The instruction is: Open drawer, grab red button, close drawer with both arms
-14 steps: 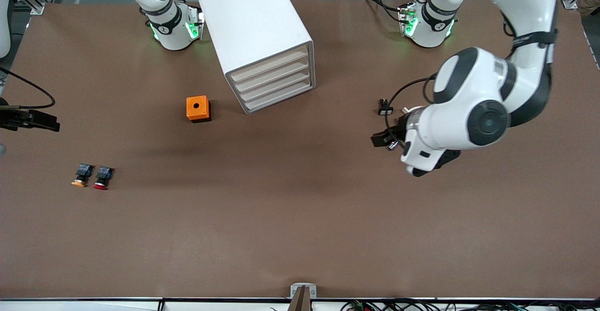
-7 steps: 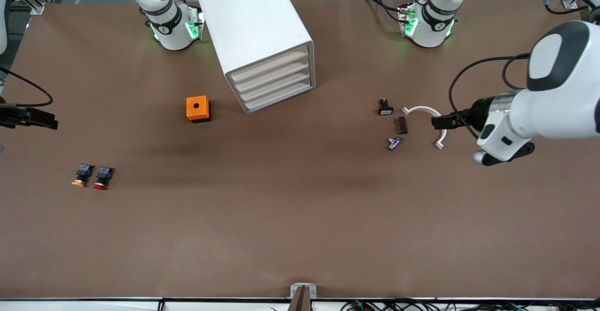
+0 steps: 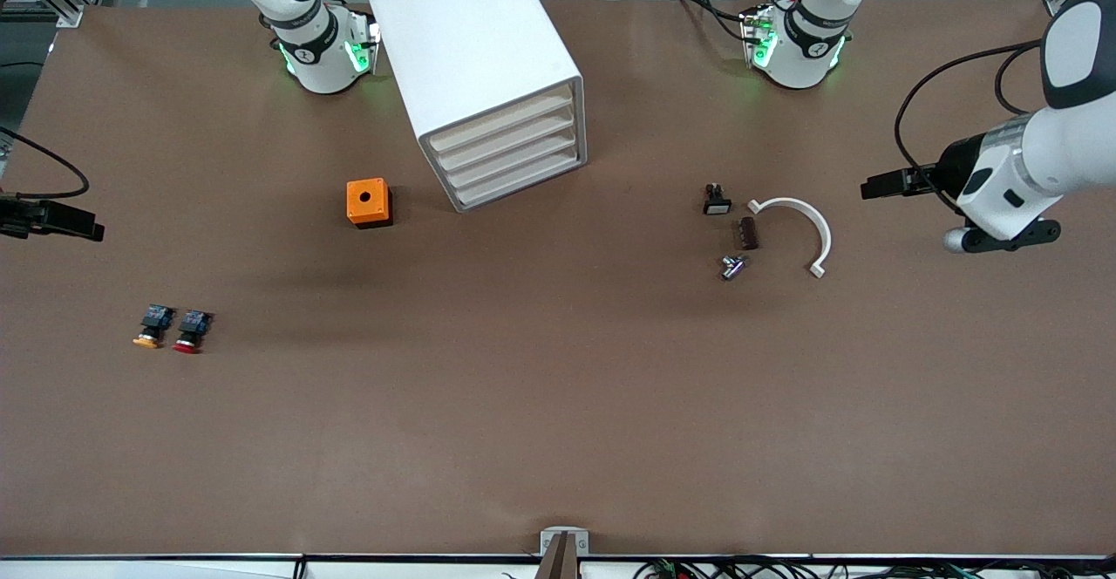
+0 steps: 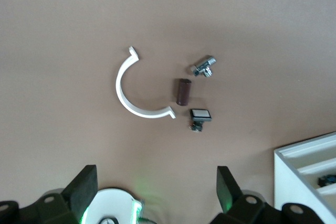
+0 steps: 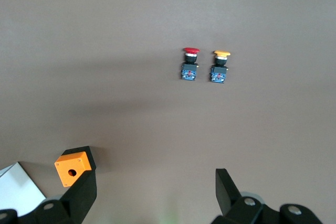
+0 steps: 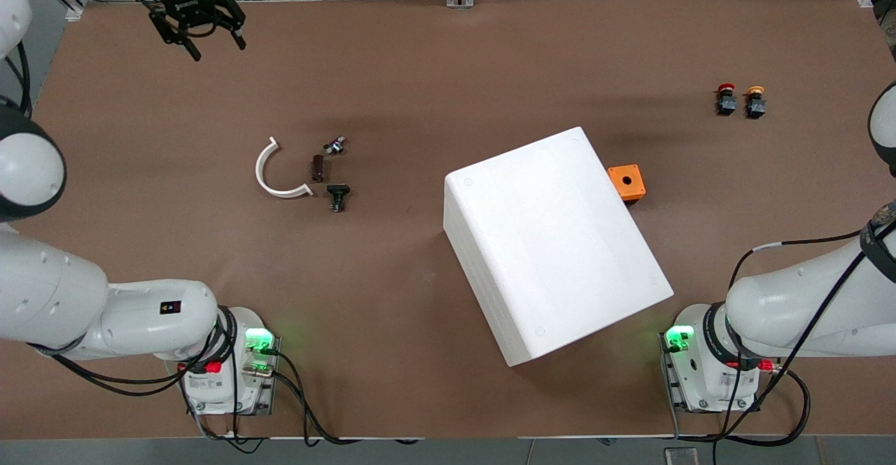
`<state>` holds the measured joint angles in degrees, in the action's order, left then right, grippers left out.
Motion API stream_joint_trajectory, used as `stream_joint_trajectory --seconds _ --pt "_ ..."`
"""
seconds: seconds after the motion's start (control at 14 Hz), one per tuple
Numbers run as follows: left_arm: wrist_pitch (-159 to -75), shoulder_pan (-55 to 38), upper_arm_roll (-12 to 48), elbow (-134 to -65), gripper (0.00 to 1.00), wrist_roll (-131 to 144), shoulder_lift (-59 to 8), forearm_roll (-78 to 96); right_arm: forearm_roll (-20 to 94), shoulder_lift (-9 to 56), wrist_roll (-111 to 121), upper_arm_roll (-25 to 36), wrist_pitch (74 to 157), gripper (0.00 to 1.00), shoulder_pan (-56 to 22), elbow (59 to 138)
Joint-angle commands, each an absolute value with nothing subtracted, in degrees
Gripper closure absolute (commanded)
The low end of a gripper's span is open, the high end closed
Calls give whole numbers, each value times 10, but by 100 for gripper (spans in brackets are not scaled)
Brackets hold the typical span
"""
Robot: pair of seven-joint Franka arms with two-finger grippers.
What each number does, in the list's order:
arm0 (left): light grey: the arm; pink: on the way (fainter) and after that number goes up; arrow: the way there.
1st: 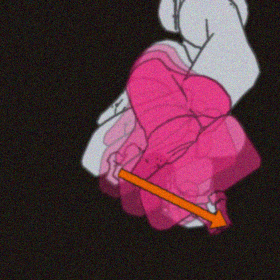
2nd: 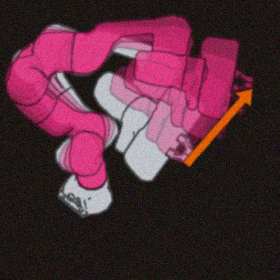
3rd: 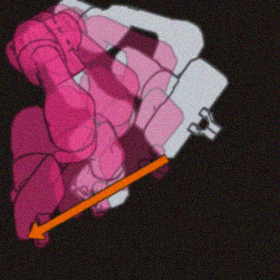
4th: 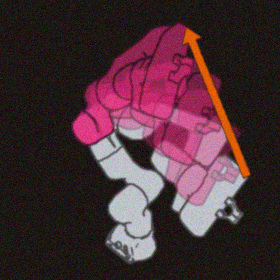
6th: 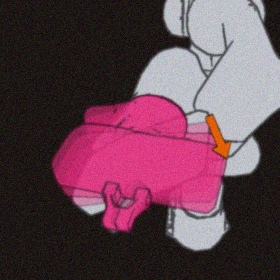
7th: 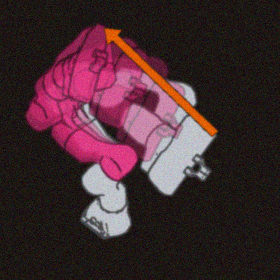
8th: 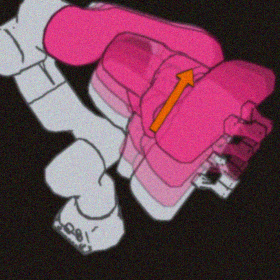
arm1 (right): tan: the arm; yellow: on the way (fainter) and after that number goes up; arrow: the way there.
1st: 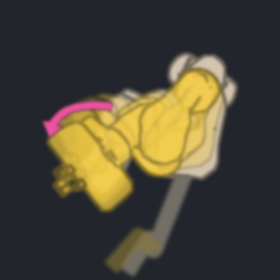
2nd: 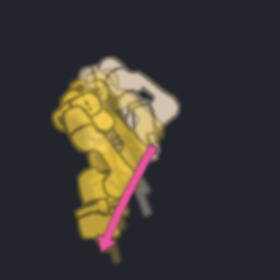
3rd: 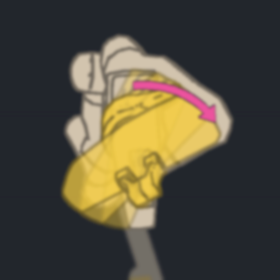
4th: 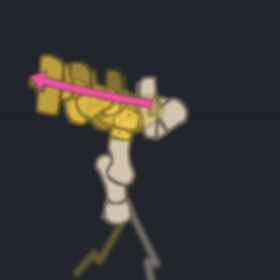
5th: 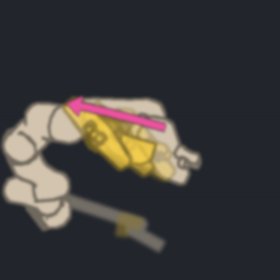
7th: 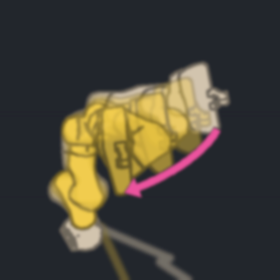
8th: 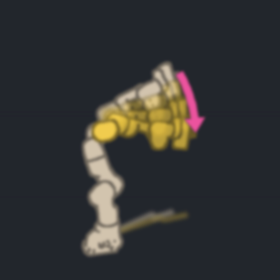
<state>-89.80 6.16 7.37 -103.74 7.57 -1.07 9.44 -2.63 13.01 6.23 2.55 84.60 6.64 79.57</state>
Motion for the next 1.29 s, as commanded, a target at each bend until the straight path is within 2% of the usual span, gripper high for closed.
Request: stream_joint_trajectory --seconds 0.0,0.29,0.5,0.64,1.21 --pt "-946 81 80 -1099 0 31 42 57 -18 128 65 25 813 0 73 747" --pt "-970 81 79 -1043 0 28 21 24 -12 126 62 24 788 0 74 720" --pt "-970 78 79 -955 0 39 -31 21 -9 119 57 21 761 0 71 713" --pt "-970 76 77 -914 0 39 -48 21 -8 87 57 20 768 0 70 722" --pt "-968 79 79 -887 0 40 -48 21 -7 56 58 22 770 0 96 760"
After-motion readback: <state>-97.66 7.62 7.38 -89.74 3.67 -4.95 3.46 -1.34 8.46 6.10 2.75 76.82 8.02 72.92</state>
